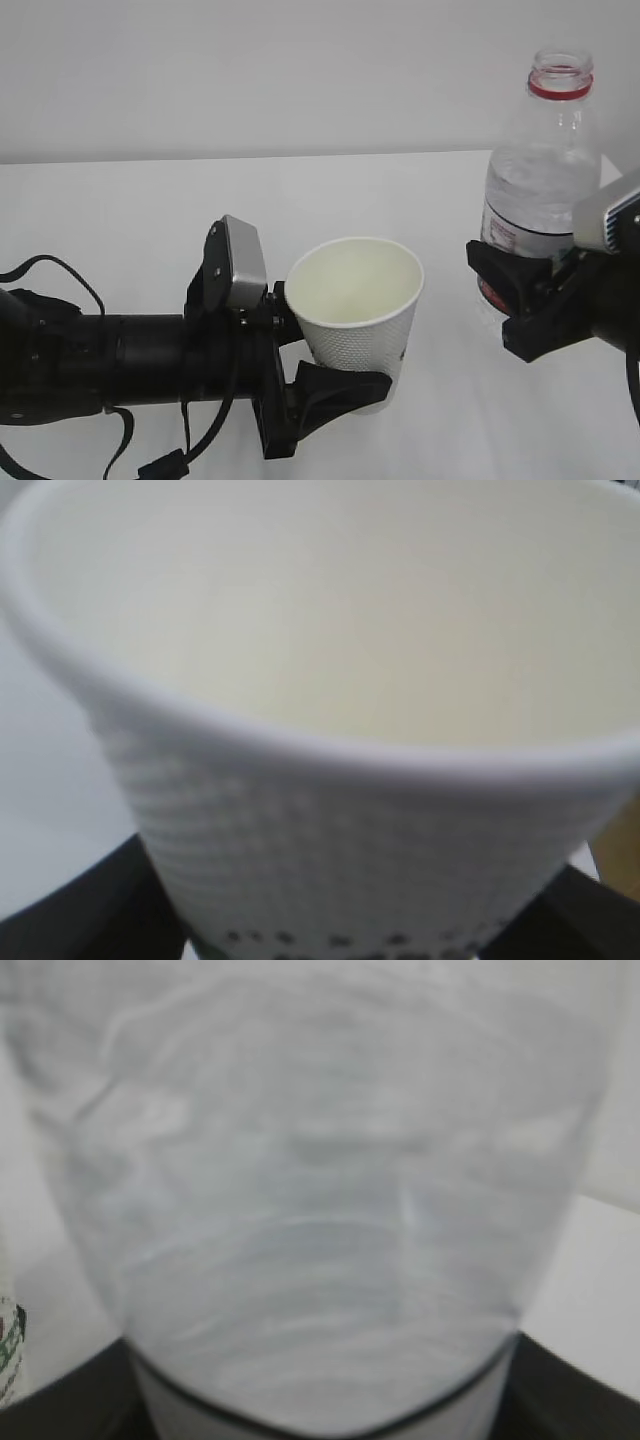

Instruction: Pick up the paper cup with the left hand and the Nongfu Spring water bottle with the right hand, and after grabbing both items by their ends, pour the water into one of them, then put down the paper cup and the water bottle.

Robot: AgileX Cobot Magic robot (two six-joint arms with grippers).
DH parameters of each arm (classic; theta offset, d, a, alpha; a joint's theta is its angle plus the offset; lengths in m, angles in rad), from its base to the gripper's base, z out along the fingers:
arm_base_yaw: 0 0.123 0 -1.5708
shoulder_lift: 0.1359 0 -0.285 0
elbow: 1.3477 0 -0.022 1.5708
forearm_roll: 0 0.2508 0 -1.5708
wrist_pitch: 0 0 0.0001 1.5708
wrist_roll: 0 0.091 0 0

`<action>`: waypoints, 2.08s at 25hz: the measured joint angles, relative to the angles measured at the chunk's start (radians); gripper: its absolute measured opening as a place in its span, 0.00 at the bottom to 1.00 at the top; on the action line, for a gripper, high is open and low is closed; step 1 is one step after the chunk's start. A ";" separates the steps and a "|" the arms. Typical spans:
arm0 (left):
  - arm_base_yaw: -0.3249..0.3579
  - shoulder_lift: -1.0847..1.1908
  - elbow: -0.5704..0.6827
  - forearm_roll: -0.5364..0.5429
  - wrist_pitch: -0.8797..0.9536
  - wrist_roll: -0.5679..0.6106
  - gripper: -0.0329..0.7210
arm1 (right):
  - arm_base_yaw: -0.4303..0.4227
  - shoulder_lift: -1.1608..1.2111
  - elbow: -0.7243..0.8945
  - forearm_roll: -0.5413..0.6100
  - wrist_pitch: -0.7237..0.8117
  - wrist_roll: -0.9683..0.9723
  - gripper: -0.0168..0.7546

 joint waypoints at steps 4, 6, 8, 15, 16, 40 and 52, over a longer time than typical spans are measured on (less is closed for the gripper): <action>0.000 0.000 0.000 0.015 0.000 0.000 0.76 | 0.000 -0.065 0.005 0.019 0.089 -0.004 0.62; 0.000 0.000 0.000 0.018 0.000 0.000 0.76 | 0.000 -0.094 0.005 0.019 0.122 -0.004 0.62; -0.002 0.000 0.000 0.018 0.000 0.000 0.76 | 0.000 -0.121 0.005 0.019 0.146 -0.004 0.62; -0.045 0.000 0.000 0.021 0.000 0.000 0.76 | 0.000 -0.176 0.005 0.030 0.267 -0.004 0.62; -0.049 0.000 0.000 0.021 0.004 0.000 0.76 | 0.000 -0.182 0.005 0.030 0.283 -0.004 0.62; -0.053 0.019 -0.049 0.037 0.054 0.002 0.74 | 0.000 -0.155 0.005 0.127 0.207 -0.273 0.62; -0.053 0.050 -0.051 0.046 0.043 0.003 0.74 | 0.000 -0.155 0.005 0.127 0.186 -0.398 0.62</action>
